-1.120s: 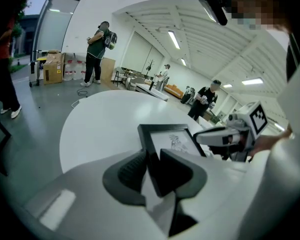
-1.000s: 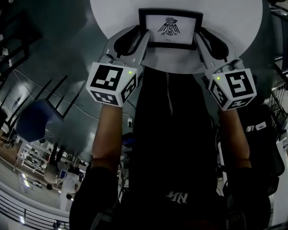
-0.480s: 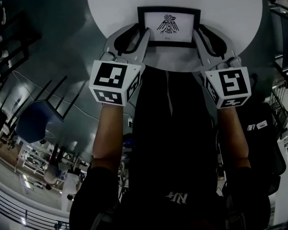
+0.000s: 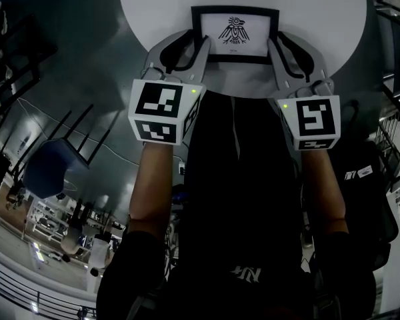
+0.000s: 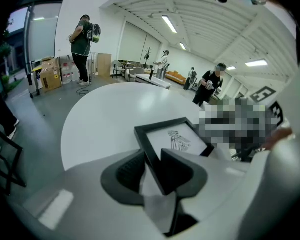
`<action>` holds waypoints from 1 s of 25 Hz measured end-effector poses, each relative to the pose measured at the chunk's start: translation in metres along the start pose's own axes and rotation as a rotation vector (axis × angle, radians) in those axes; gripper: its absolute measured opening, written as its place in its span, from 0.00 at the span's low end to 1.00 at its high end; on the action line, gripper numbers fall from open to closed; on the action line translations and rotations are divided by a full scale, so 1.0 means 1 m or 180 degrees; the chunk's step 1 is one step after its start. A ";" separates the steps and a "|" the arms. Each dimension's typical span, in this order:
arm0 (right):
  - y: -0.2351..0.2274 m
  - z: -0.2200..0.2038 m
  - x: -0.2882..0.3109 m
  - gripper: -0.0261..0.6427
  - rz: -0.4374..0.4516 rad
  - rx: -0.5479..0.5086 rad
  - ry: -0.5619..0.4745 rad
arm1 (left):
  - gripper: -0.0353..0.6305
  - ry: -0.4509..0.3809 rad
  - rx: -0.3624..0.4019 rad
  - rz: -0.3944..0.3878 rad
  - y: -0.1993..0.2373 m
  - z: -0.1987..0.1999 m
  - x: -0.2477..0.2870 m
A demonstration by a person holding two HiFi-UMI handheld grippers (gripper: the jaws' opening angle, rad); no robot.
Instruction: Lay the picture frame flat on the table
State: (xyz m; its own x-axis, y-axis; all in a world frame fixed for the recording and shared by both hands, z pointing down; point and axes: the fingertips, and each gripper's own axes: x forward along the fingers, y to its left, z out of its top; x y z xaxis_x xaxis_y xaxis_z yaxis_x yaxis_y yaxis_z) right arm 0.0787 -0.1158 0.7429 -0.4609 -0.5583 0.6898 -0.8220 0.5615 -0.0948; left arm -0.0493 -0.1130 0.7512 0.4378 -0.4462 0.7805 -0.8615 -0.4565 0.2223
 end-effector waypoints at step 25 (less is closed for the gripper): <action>-0.010 0.078 -0.073 0.14 -0.0146 -0.0208 -0.0320 | 0.20 -0.0354 0.0015 -0.0206 -0.026 0.080 -0.066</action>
State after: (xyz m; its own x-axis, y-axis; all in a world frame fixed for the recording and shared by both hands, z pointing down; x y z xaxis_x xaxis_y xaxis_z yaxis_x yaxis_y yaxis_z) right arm 0.0938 -0.1285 0.6374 -0.4573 -0.6408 0.6167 -0.8210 0.5708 -0.0157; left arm -0.0352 -0.1334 0.6472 0.5185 -0.4983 0.6949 -0.8294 -0.4907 0.2670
